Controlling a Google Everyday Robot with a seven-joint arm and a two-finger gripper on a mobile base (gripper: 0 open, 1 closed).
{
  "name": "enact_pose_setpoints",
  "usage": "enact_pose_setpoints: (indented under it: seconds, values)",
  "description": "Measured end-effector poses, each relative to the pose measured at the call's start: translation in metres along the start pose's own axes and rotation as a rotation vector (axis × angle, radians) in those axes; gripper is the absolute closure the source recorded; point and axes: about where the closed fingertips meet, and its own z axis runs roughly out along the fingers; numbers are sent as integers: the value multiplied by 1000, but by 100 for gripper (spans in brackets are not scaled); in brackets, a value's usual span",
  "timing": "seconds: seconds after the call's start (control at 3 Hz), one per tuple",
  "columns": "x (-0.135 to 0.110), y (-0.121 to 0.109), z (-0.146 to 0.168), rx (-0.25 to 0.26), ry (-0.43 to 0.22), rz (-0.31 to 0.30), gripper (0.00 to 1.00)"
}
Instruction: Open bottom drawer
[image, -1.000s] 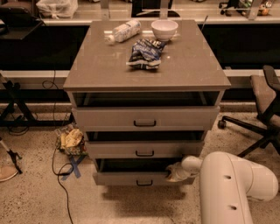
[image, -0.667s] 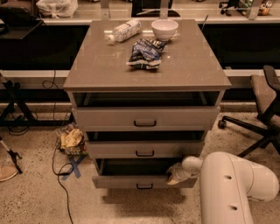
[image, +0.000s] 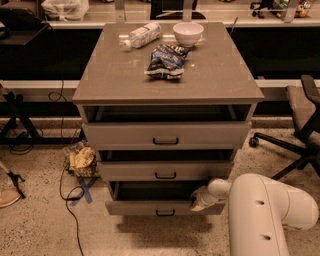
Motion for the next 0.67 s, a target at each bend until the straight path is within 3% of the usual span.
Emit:
enact_pose_setpoints:
  seconds: [0.33,0.67]
  values:
    - [-1,2,2,-3,-1,0,58]
    - [-2,5,4,-8,-3,0,27]
